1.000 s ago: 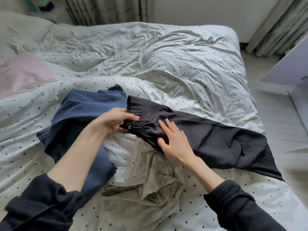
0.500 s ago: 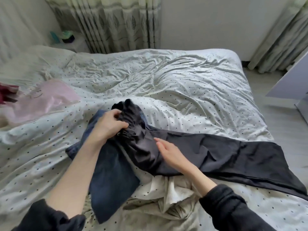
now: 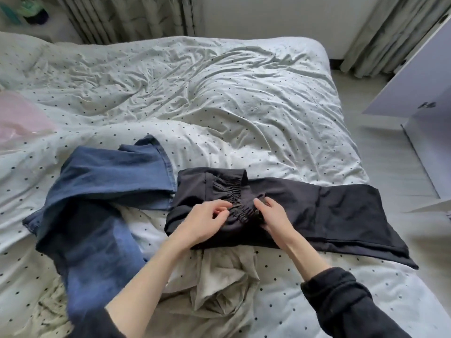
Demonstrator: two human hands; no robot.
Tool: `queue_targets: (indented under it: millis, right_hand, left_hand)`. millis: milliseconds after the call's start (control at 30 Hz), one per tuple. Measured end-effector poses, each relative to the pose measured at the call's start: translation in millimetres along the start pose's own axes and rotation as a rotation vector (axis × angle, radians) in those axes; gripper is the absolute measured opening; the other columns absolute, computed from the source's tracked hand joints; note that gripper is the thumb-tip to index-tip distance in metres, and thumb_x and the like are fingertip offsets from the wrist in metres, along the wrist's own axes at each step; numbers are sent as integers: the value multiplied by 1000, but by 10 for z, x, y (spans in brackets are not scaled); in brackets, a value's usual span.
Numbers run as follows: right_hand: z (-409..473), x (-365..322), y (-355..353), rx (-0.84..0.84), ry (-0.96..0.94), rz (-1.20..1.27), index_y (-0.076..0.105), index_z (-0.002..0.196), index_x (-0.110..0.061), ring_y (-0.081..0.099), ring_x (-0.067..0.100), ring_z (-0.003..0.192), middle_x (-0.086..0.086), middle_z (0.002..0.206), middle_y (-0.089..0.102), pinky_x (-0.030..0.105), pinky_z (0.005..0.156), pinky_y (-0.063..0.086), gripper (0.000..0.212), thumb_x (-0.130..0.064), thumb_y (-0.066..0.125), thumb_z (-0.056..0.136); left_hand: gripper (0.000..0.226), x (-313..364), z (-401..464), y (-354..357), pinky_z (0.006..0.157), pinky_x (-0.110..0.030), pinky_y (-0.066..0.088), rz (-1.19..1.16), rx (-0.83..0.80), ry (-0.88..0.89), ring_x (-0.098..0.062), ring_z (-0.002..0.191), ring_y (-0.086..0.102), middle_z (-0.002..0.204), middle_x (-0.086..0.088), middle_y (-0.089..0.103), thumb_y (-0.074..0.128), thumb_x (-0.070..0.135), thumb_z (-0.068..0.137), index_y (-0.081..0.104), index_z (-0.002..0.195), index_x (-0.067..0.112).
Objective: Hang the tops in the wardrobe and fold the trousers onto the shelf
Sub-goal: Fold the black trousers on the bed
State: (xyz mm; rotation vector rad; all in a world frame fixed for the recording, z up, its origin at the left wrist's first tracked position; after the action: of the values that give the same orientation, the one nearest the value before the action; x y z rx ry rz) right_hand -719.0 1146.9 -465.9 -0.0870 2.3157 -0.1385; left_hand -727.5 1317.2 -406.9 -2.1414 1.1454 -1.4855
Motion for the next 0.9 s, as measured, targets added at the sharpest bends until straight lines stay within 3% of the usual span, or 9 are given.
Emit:
queue_targets:
  millis: [100,200,300,400,500,567,667,800,900]
  right_hand:
    - [-79,-212,30,196,-321,-489,32,146,-12,19,20,143,7,154,26,32,115,16,56,-29,51,95]
    - [-210,-459,372,234,-721,-814,48,138,-18,19,26,144,10,152,31,45,116,11,49,-40,36,95]
    - [-84,-187,698,31,-742,-1153,35,145,-27,12,27,146,7,157,18,53,114,8,74,-54,6,83]
    - [139,261,685,-87,-551,-1279,6,150,-38,-1,25,147,-3,160,-4,54,114,-1,83,-60,-11,72]
    - [201,389,682,-68,-530,-1304,2,150,-39,-3,25,147,-4,160,-6,53,114,-3,80,-59,-12,73]
    - [202,406,691,-58,-539,-1303,2,150,-38,-2,25,147,-4,160,-5,53,114,-3,78,-59,-11,76]
    - [178,434,668,-31,-564,-1282,4,150,-36,-2,25,147,-3,160,-3,53,114,-3,75,-57,-8,79]
    - [181,477,639,-34,-563,-1277,-2,149,-37,-7,21,147,-5,159,-7,50,115,-5,75,-58,-10,78]
    - [185,464,632,-50,-565,-1253,0,149,-38,-6,21,147,-5,159,-7,50,114,-6,76,-58,-9,77]
  left_hand:
    - [28,-313,-4,-232,97,-26,38,144,223,75,-17,111,55,117,-1,63,51,29,94,65,118,23]
    - [47,-485,-42,32,106,-28,30,464,-47,69,-18,126,38,134,2,48,34,53,91,56,128,35]
    - [34,-543,-97,183,105,-25,30,451,-99,98,-15,125,39,136,6,47,43,32,97,56,128,36]
    - [32,-675,-145,-81,93,-27,43,101,210,-8,-16,103,59,108,3,68,48,9,89,74,100,23]
    - [23,-927,-188,-444,81,-35,47,72,611,-181,-24,84,60,90,-3,67,50,9,88,71,95,17]
    - [13,-1165,-101,-445,76,-29,46,-181,499,-394,-20,77,57,82,-3,62,55,15,92,66,97,12]
    - [21,-1254,-16,-258,53,-17,51,-710,189,-622,-10,55,61,77,-2,64,54,27,96,65,90,11]
    - [23,-1237,90,-220,60,-26,50,-734,-40,-667,-17,63,63,89,-7,68,61,34,90,66,96,12]
    - [19,-1222,128,-186,51,-23,49,-639,-93,-700,-15,57,61,79,-4,65,71,29,83,64,87,12]
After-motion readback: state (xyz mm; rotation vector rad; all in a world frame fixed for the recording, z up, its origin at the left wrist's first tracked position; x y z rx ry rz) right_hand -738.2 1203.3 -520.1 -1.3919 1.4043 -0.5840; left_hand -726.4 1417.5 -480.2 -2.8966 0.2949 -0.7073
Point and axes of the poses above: each hand's wrist, its own z-axis towards the middle knuckle, its own y-axis out of the palm, x = y × z, the point moved 6 cm from there along z, towards the middle knuckle
